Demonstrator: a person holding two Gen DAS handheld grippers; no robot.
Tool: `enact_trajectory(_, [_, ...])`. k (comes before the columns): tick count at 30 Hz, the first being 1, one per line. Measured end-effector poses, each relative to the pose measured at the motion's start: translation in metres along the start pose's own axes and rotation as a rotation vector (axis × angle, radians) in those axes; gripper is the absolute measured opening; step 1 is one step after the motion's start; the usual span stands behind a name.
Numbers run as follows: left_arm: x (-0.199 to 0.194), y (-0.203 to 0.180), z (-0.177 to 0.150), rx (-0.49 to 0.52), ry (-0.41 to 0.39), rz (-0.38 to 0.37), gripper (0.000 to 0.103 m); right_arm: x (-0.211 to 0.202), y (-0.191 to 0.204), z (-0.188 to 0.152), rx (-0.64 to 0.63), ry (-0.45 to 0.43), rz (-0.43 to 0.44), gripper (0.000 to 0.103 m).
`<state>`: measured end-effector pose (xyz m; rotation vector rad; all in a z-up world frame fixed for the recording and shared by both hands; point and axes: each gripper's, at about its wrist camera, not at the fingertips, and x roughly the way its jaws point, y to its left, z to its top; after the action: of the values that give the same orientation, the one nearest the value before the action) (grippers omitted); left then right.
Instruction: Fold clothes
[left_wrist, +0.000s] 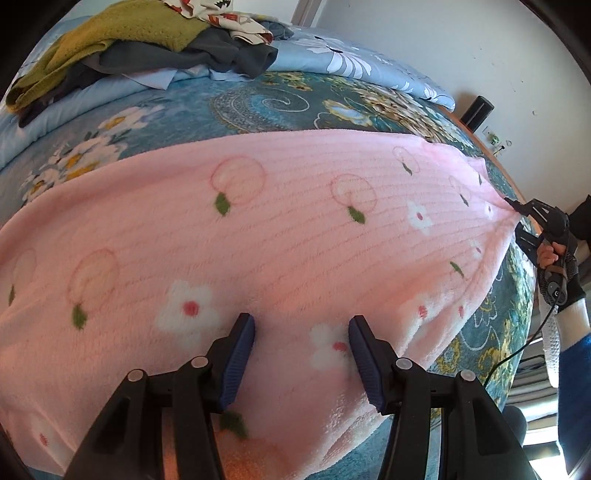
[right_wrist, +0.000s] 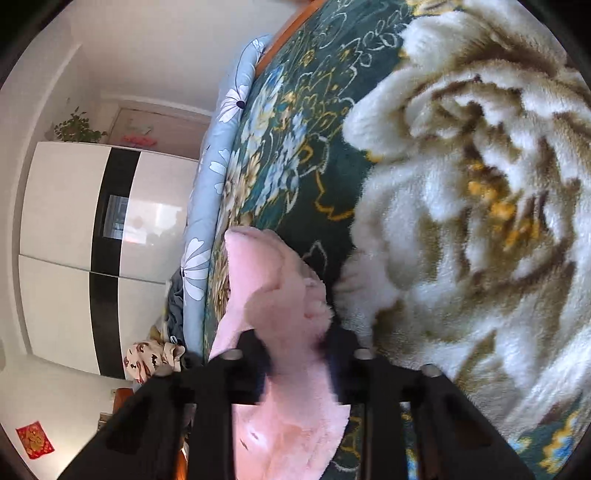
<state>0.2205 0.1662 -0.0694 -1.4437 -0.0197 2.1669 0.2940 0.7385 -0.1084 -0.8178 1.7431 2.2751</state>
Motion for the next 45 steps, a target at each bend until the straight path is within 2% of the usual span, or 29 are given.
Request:
enact_trajectory(4, [0.000,0.003,0.000,-0.015,-0.003,-0.015,0.057,-0.017,0.006,0.008,-0.069,-0.051,0.004,0.017])
enact_trajectory(7, [0.000,0.004,0.001,-0.025,-0.004,-0.023,0.057,-0.004,-0.010,0.012,-0.026,-0.016,-0.067,0.017])
enact_trajectory(10, [-0.004,0.005,0.001,-0.035,-0.011,-0.035,0.057,-0.001,-0.016,0.010,-0.008,-0.016,-0.070,0.017])
enact_trajectory(13, [-0.020,0.014,0.001,-0.061,-0.044,-0.045,0.057,-0.008,0.013,0.005,-0.096,-0.027,-0.112,0.017])
enact_trajectory(16, [-0.039,0.033,0.000,-0.108,-0.087,-0.029,0.057,-0.021,0.073,-0.012,-0.295,-0.063,-0.136,0.017])
enact_trajectory(20, [-0.071,0.069,-0.004,-0.204,-0.158,-0.012,0.057,-0.021,0.172,-0.079,-0.663,-0.051,-0.178,0.017])
enact_trajectory(22, [-0.087,0.086,-0.007,-0.237,-0.195,0.003,0.057,-0.014,0.210,-0.118,-0.800,-0.029,-0.173,0.017])
enact_trajectory(24, [-0.103,0.102,-0.012,-0.275,-0.230,0.012,0.058,-0.006,0.247,-0.163,-0.914,-0.010,-0.146,0.017])
enact_trajectory(27, [-0.122,0.124,-0.022,-0.331,-0.283,0.009,0.060,0.004,0.288,-0.238,-1.063,0.039,-0.057,0.017])
enact_trajectory(30, [-0.127,0.137,-0.031,-0.364,-0.287,0.004,0.060,0.032,0.295,-0.322,-1.218,0.160,-0.026,0.018])
enact_trajectory(34, [-0.128,0.151,-0.044,-0.401,-0.270,-0.034,0.061,0.080,0.259,-0.415,-1.317,0.399,-0.056,0.018])
enact_trajectory(37, [-0.125,0.153,-0.049,-0.403,-0.257,-0.052,0.061,0.086,0.239,-0.448,-1.330,0.452,-0.066,0.018])
enact_trajectory(39, [-0.120,0.151,-0.048,-0.401,-0.245,-0.063,0.060,0.081,0.233,-0.456,-1.311,0.461,-0.066,0.018])
enact_trajectory(42, [-0.113,0.144,-0.042,-0.387,-0.231,-0.130,0.061,0.064,0.232,-0.471,-1.340,0.463,-0.032,0.019])
enact_trajectory(43, [-0.109,0.140,-0.038,-0.385,-0.222,-0.157,0.061,0.061,0.230,-0.475,-1.356,0.467,-0.025,0.023])
enact_trajectory(45, [-0.101,0.134,-0.031,-0.383,-0.208,-0.201,0.061,0.064,0.225,-0.487,-1.388,0.489,-0.056,0.026])
